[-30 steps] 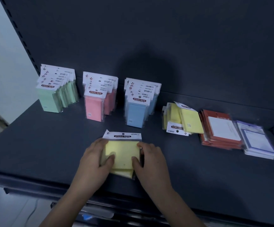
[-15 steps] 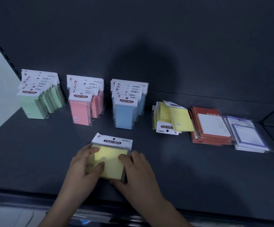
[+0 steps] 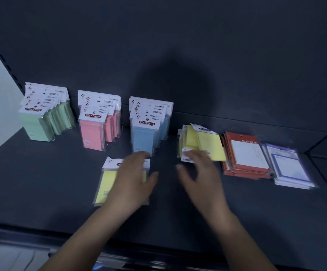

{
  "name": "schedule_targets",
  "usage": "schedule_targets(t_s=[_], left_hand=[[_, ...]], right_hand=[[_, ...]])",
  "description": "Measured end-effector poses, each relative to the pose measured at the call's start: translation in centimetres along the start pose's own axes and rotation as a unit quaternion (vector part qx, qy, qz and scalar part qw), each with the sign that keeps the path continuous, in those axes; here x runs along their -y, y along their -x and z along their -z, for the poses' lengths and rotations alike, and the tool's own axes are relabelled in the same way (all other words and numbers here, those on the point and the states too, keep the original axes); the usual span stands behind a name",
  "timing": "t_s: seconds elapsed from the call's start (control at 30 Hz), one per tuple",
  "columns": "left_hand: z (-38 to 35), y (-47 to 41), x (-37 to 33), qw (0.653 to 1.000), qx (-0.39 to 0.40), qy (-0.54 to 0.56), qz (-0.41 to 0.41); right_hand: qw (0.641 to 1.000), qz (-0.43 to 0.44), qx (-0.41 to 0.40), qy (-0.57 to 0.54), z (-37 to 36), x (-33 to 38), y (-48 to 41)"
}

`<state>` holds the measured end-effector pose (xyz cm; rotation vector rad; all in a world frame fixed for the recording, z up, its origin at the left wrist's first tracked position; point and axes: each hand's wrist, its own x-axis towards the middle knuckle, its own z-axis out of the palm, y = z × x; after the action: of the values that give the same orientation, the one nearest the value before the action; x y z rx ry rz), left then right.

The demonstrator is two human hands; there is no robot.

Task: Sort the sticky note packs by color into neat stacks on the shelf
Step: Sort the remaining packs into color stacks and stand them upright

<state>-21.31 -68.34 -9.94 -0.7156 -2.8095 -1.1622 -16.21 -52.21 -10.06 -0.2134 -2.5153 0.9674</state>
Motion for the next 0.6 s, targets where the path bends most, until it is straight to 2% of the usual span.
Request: schedule_targets(t_s=[0.07, 0.1, 0.17, 0.23, 0.3, 0.43, 0.6], left_hand=[[-1.4, -2.0, -2.6, 0.997, 0.026, 0.041, -0.052], [-2.3, -3.0, -3.7, 0.995, 0.031, 0.064, -0.075], [-4.4, -4.9, -5.3, 0.992, 0.045, 0.080, -0.082], [-6.4, -6.4, -6.3, 0.996, 0.066, 0.052, -0.031], [-7.9, -7.5, -7.0, 0.997, 0.057, 0.058, 0.013], [-9.3, -8.4, -8.5, 0.986, 0.022, 0.136, 0.090], [-9.4, -8.5, -8.8, 0.985, -0.017, 0.148, 0.084]], right_hand=[[0.995, -0.074, -0.073, -0.002, 2.0, -1.3, -1.4], [0.991, -0.107, -0.077, -0.006, 2.8, -1.8, -1.9], [0.985, -0.163, -0.038, -0.050, 3.7, -2.6, -2.7], [0.976, -0.196, 0.009, -0.092, 3.5, -3.2, -3.0], [0.976, -0.199, 0.033, -0.082, 2.7, -4.2, -2.8], [0.978, -0.178, 0.045, -0.103, 2.1, -4.7, -2.1], [0.991, -0.113, 0.055, -0.041, 3.1, -4.5, -1.4]])
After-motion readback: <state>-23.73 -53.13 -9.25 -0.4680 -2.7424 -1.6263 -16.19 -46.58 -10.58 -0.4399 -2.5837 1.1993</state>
